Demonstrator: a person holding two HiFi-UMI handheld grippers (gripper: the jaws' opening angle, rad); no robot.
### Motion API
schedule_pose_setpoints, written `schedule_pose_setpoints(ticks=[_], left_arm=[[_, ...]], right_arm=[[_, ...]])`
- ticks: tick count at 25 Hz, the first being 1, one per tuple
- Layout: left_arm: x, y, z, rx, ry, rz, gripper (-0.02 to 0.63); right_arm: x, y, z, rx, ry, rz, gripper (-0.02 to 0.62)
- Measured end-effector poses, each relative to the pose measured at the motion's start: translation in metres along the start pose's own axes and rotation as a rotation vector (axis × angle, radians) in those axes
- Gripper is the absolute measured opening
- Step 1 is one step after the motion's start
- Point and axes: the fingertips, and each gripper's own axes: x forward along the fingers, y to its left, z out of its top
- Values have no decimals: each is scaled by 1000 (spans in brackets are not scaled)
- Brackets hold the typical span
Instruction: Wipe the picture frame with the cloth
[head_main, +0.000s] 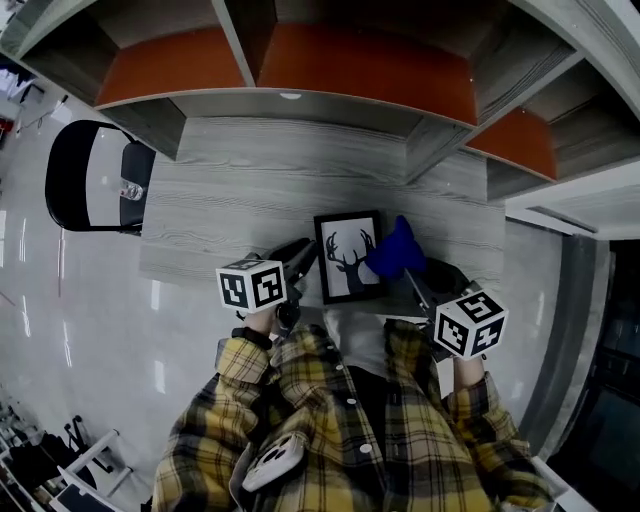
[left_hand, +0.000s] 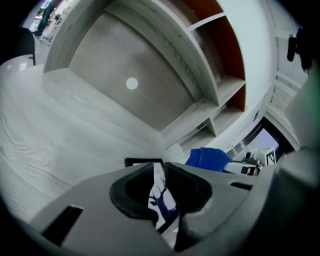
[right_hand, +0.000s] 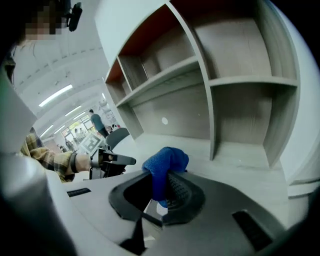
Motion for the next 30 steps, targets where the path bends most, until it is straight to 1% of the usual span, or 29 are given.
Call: schedule_pose_setpoints(ticks=[4, 8, 10, 13, 17, 19, 22, 26, 30], left_arm=[[-23, -49, 42, 109, -105, -58, 66], [-46, -104, 94, 290, -216, -94, 38], [-58, -129, 109, 367, -253, -100, 10], [-73, -162, 123, 445, -294, -119, 6], [-83, -191, 133, 507, -333, -143, 5], [-84, -200, 135, 529, -338, -156, 5], [-82, -208, 133, 550, -334, -176, 5], [-79, -213, 135, 569, -332, -179, 5], [-81, -214, 140, 567, -345, -177, 5]], right_arm=[[-19, 25, 57, -51, -141, 48, 41], [-36, 45, 119, -124, -301, 68, 41], [-48, 53, 142, -141, -368, 70, 41], [-66, 63, 164, -157, -450, 76, 41], [-85, 74, 180, -183, -529, 87, 41], [-90, 77, 183, -189, -545, 98, 41], [-91, 77, 183, -201, -538, 117, 41], [-90, 75, 183, -205, -530, 129, 41], [-86, 74, 185, -213, -524, 143, 41]])
